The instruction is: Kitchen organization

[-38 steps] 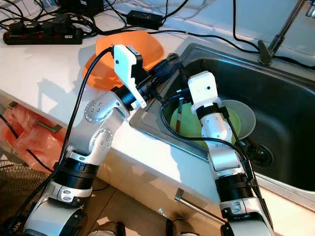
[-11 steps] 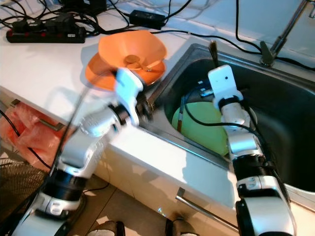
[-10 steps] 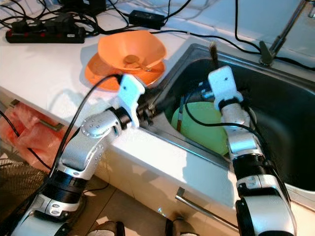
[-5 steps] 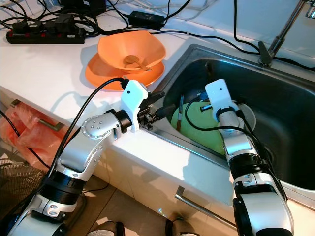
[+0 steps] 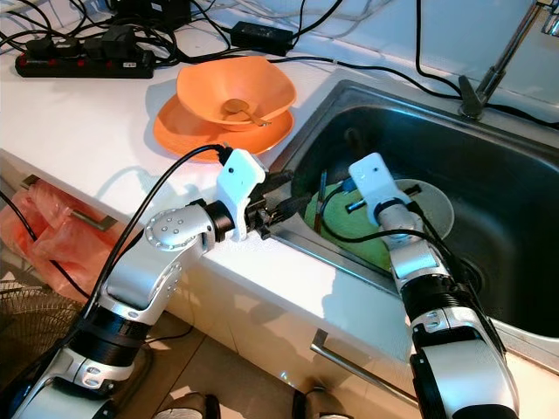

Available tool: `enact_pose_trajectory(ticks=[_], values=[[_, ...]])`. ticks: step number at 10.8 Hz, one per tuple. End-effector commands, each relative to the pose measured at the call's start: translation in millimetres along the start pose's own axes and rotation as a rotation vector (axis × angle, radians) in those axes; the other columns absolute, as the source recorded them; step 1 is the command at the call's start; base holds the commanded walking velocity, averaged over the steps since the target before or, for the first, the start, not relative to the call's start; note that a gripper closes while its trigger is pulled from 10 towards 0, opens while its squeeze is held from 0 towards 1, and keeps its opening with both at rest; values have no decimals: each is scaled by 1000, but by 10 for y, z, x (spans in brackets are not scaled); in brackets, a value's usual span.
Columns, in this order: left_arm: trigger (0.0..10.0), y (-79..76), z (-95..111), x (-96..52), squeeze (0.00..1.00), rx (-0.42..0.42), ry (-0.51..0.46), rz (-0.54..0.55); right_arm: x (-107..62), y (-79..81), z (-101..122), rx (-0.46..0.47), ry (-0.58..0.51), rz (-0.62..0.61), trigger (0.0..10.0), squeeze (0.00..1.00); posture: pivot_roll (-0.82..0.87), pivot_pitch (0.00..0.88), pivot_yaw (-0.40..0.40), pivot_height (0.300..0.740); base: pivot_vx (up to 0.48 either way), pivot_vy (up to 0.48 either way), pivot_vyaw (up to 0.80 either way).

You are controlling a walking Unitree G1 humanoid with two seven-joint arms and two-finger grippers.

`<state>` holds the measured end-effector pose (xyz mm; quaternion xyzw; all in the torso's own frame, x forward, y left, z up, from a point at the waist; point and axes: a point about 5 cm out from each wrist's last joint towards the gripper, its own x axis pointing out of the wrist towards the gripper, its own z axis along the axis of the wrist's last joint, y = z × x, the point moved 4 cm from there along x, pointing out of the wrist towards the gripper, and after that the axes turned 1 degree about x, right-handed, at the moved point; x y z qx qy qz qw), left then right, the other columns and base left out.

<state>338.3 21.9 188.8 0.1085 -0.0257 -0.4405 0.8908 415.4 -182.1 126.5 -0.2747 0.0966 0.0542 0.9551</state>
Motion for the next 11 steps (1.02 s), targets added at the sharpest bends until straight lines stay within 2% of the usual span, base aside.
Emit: enact_pose_trajectory(ticks=[1,2,3,8,9,10,11], values=[[10000,-52,19,0,0,10,-1,-18,-1,47,-17,-4,11,19,10000,0,53,109,-60,740,0,0,0],[10000,-55,18,1,0,9,0,-17,-4,44,-11,-2,9,21,10000,859,53,112,-61,740,0,0,0],[10000,-56,12,2,0,6,1,-16,-6,43,-3,-1,3,23,10000,1000,53,112,-61,740,0,0,0],[10000,-51,15,-6,0,2,-1,-10,-8,27,34,-10,-13,19,10000,1000,52,123,-65,740,0,0,0],[10000,-3,66,-7,0,10,-25,20,-10,-9,98,-3,-46,-3,10000,0,52,125,-65,740,0,0,0],[10000,93,141,-10,0,87,-43,78,-18,-97,257,27,-130,-47,10000,0,50,132,-62,740,0,0,0],[10000,213,242,-17,0,202,-57,161,-72,-204,550,89,-284,-102,10000,0,51,136,-62,740,0,0,0]])
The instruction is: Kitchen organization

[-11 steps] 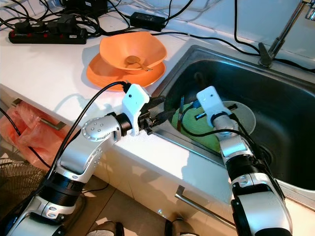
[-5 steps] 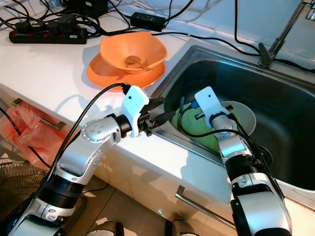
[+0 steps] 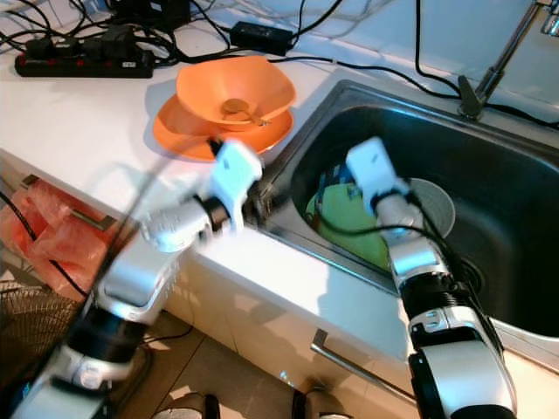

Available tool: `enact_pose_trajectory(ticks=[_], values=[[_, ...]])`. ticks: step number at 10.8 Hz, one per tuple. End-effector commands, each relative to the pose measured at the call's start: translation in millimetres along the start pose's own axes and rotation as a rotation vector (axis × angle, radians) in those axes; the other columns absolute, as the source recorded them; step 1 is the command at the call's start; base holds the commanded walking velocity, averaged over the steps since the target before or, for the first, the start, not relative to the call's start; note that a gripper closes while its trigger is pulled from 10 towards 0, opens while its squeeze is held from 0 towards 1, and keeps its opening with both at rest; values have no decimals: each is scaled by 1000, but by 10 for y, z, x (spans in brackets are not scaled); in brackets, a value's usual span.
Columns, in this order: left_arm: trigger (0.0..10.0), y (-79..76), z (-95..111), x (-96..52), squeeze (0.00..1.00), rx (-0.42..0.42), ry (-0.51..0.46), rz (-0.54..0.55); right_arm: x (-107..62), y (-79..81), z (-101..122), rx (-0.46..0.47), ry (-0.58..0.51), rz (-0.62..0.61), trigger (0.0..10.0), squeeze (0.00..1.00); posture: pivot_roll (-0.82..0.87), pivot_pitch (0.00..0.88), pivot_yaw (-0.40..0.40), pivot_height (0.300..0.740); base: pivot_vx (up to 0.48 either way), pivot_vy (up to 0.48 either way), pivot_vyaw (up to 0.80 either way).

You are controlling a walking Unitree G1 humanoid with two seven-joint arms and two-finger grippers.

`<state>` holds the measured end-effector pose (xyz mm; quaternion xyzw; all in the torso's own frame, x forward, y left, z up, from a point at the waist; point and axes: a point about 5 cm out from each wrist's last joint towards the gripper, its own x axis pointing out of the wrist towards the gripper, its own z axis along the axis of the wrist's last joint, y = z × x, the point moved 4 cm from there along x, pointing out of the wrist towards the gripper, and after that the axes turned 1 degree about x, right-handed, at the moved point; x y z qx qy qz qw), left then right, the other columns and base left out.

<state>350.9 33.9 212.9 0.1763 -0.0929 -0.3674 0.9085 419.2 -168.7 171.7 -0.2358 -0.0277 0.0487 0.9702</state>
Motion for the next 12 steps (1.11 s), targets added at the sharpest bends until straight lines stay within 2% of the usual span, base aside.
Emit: enact_pose_trajectory(ticks=[1,3,5,6,7,10,12], values=[[10000,31,65,14,0,69,-13,25,11,-96,183,31,-81,-44,10000,0,51,136,-62,740,0,0,0],[10000,98,258,20,0,178,-82,76,10,-146,370,100,-163,-72,10000,0,48,141,-61,740,0,0,0],[10000,152,337,19,0,296,-84,109,2,-146,407,94,-183,-70,10000,0,48,142,-62,740,0,0,0],[10000,168,323,28,0,393,-59,113,-7,-148,412,102,-191,-73,10000,0,48,141,-64,740,0,0,0],[10000,209,292,41,0,451,-38,128,-9,-144,415,105,-192,-71,10000,0,48,141,-64,740,0,0,0],[10000,336,49,99,0,586,78,150,-6,-112,420,111,-196,-65,10000,0,47,131,-62,740,0,0,0],[10000,380,-24,141,0,650,110,155,-5,-86,435,117,-200,-63,10000,0,48,119,-60,740,0,0,0]])
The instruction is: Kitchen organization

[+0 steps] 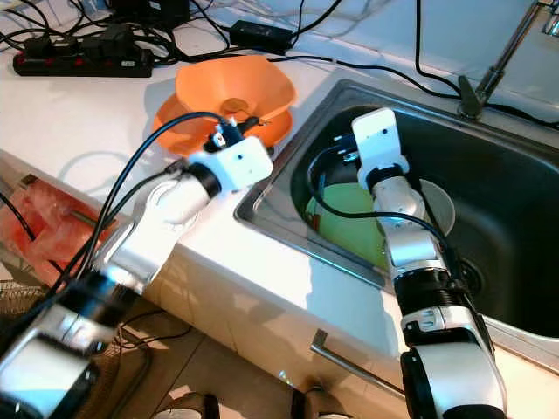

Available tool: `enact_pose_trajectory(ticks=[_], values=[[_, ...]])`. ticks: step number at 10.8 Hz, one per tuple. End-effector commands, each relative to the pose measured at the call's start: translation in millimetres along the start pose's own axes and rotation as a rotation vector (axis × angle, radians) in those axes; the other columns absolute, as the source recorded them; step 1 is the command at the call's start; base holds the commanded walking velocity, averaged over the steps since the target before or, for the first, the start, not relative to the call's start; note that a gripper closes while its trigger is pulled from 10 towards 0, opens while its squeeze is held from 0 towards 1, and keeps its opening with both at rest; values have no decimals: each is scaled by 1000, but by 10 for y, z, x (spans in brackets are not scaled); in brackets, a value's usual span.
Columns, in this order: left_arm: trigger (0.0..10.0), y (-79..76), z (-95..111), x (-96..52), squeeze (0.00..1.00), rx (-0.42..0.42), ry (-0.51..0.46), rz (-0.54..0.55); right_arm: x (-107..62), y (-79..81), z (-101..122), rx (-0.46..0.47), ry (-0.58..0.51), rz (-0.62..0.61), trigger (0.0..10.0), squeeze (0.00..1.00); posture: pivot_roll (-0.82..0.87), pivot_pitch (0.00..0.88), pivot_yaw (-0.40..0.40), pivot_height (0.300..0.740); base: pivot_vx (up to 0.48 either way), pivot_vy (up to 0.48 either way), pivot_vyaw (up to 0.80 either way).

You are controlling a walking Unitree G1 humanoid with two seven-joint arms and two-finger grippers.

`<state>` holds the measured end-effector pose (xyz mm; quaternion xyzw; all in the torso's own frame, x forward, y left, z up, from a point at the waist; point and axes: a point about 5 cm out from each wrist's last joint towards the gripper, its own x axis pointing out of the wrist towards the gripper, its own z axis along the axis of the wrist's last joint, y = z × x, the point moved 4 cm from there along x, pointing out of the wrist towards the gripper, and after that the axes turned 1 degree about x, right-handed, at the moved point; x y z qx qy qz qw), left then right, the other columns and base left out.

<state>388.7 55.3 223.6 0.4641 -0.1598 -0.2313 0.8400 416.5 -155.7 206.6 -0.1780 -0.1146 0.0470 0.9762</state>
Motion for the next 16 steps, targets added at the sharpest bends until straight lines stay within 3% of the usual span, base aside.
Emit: enact_pose_trajectory(ticks=[1,5,12,13,14,16], values=[[10000,-14,50,43,0,35,-19,-2,10,-32,71,11,-29,-14,10000,0,48,119,-60,740,0,0,0],[10000,29,16,207,0,73,-12,43,11,-6,73,18,-33,-12,10000,0,46,105,-56,740,0,0,0],[9961,12,68,422,0,29,-45,76,-10,-14,62,16,-28,-16,10000,0,23,120,-55,740,0,0,0],[4078,13,83,433,0,32,-54,78,-16,-11,49,16,-25,-16,10000,0,25,128,-57,740,0,0,0],[0,23,90,436,0,32,-61,83,-18,-12,43,17,-22,-16,10000,0,25,128,-57,740,0,0,0],[0,45,94,437,0,33,-67,90,-12,8,43,19,-21,-10,10000,0,30,129,-60,740,0,0,0]])
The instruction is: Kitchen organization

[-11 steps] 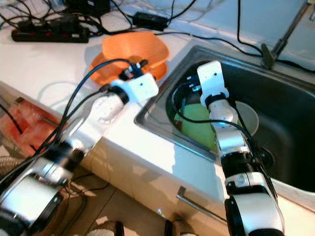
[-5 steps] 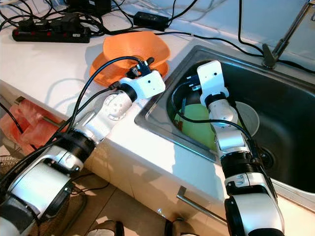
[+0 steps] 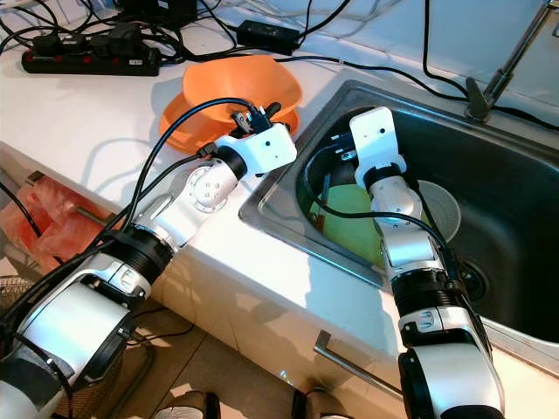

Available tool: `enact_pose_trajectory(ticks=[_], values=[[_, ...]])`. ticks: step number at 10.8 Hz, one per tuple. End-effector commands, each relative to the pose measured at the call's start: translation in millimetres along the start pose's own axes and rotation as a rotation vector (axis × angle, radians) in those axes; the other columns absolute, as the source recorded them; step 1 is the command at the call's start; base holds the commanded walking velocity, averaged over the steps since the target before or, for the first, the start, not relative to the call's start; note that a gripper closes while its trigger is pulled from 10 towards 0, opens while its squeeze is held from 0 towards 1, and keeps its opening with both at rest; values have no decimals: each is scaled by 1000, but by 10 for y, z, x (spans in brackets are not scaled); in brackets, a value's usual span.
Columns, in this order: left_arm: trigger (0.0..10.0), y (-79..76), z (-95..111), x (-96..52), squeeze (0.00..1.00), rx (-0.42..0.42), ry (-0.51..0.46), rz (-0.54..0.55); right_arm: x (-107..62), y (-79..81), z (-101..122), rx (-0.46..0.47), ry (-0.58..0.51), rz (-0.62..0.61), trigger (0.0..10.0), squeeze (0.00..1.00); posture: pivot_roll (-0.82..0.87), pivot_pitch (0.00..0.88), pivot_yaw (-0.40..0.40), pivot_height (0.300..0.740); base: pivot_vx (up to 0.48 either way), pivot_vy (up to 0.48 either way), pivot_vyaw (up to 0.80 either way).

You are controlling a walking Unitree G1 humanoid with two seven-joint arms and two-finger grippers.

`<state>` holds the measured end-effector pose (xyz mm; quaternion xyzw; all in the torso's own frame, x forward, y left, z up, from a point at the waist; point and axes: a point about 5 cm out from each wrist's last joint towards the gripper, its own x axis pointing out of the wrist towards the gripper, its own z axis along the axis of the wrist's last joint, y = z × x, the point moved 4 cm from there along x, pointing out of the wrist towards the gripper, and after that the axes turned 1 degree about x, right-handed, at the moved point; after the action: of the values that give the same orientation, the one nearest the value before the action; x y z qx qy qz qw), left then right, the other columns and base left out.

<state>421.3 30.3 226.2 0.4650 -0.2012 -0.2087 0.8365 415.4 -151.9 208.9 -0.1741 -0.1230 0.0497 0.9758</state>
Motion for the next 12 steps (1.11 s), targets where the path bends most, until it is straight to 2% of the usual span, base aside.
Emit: enact_pose_trajectory(ticks=[1,9,10,12], values=[[0,67,59,38,0,2,-19,18,-8,-18,7,12,-3,-12,10000,0,30,129,-60,740,0,0,0],[0,143,104,55,0,29,-37,35,-5,-5,-5,13,1,-9,10000,0,34,127,-61,740,0,0,0],[0,183,126,59,0,67,-44,46,-6,-5,-5,14,1,-10,10000,0,34,127,-61,740,0,0,0],[0,350,210,60,0,195,-64,97,-3,17,-5,16,0,-5,10000,0,39,119,-61,740,0,0,0]])
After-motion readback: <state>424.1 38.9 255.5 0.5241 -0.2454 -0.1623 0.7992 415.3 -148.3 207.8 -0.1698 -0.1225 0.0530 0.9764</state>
